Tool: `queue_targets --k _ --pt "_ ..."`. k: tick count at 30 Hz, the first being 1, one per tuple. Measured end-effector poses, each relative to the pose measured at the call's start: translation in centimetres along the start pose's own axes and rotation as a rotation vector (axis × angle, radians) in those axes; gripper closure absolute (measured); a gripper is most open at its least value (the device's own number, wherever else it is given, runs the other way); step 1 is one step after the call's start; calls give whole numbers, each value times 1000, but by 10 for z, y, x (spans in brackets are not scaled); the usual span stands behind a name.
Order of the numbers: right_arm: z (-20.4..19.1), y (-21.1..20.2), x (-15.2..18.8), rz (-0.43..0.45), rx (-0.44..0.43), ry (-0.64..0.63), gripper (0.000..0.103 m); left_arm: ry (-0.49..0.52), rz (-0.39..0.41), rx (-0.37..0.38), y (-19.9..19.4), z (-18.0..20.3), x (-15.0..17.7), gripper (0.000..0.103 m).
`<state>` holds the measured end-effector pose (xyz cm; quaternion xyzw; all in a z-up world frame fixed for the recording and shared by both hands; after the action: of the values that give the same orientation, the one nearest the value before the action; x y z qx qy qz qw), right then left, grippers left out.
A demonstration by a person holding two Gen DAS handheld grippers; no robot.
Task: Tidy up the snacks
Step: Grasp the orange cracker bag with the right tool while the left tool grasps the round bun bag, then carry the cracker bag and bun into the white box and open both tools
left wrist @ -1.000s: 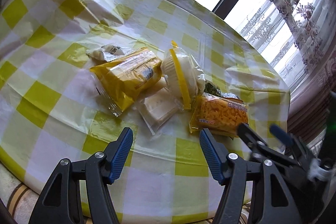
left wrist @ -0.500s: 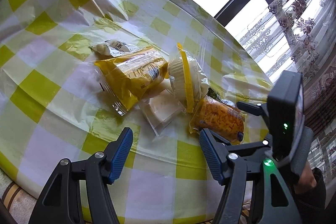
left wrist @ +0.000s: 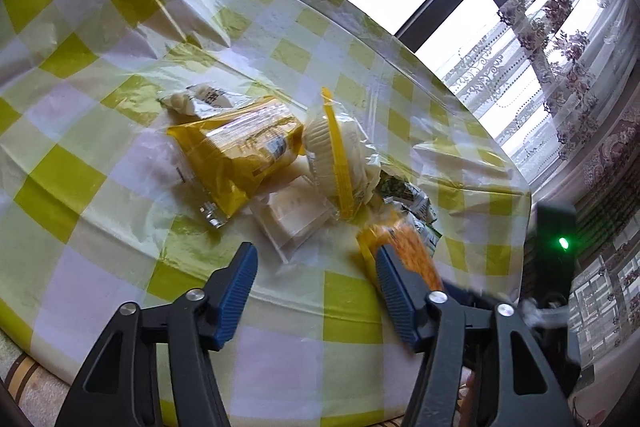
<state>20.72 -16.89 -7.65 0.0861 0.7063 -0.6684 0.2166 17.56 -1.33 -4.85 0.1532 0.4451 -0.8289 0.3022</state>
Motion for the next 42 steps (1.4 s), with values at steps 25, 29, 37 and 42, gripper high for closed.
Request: queue_targets --k 25,29,37,42 --pt "50 -20 22 179 -8 339 43 -58 -32 33 74 15 -64 48" --pt "51 -19 21 200 18 340 43 -64 -20 27 80 15 -68 60" --pt "49 -21 20 230 44 328 44 -24 36 28 66 18 -65 64" --pt "49 -28 21 248 38 331 44 20 93 13 40 23 -57 65"
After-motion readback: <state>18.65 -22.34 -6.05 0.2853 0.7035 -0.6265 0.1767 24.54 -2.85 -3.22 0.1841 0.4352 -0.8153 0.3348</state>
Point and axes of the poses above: each gripper's, at about its wrist camera, not at the fingertips, and y roughly the way its jaws point, z to its right, x to its underside, the point moved 10 cm from there along y, roughly the way its jaws point, and after that the axes turned 6 degrees about -z, right-handed, at the moved point
